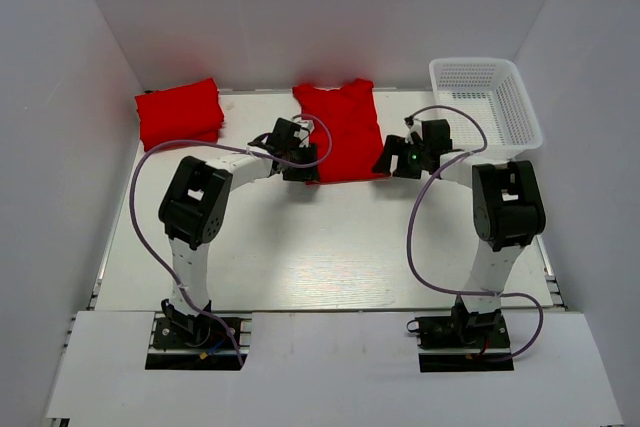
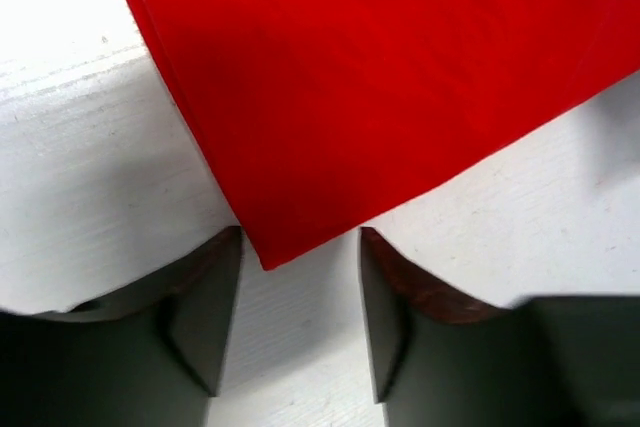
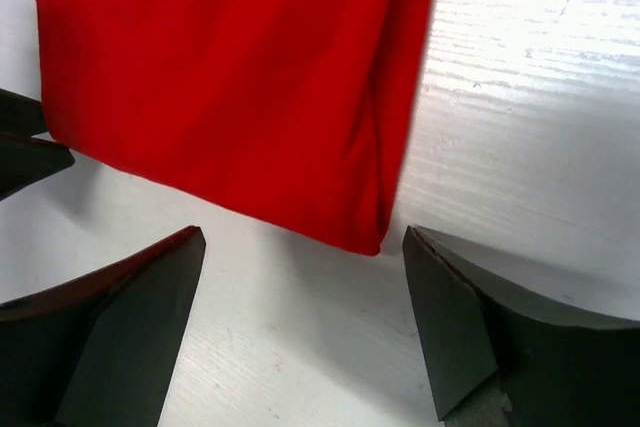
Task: Fold and stack the t-shirts
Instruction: Grab one side of the 2/3 rectangular tshirt with both arms, then fold the long partially folded tshirt into a neat square, then put the neatly folded tshirt into the corner of the board with the left arm
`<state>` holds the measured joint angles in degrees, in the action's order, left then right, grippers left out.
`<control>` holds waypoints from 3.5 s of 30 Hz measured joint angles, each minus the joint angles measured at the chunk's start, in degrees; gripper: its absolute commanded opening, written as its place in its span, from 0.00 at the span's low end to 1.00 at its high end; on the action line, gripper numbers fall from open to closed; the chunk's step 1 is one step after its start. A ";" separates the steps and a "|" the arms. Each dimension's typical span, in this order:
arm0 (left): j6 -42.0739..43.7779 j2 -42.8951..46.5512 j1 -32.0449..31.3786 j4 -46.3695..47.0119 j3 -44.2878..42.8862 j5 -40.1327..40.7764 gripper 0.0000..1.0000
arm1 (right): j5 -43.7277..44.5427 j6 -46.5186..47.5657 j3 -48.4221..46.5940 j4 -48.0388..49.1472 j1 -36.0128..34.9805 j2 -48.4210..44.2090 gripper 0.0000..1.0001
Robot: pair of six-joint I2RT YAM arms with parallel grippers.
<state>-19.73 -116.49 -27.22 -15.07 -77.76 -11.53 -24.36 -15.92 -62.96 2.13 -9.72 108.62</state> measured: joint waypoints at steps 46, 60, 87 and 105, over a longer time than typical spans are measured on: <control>-0.76 32.63 -6.36 -17.27 5.53 -2.80 0.00 | -3.34 2.89 13.09 -18.27 -0.39 -44.41 0.00; -1.55 21.68 -2.80 -15.98 -4.61 14.84 0.00 | -2.80 2.49 -9.97 -16.65 -0.33 -17.35 0.00; -0.28 -9.60 7.19 -10.01 -27.82 9.49 0.02 | -5.25 -0.15 -42.38 -16.28 0.11 19.15 0.35; -0.33 -9.97 9.44 -10.45 -20.87 0.44 1.00 | -9.49 0.11 -28.28 -9.84 0.68 7.50 0.90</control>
<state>-20.05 -126.45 -17.78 -25.52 -98.63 -11.09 -33.85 -15.81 -91.24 -7.70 -9.04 116.11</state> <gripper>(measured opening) 0.992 0.904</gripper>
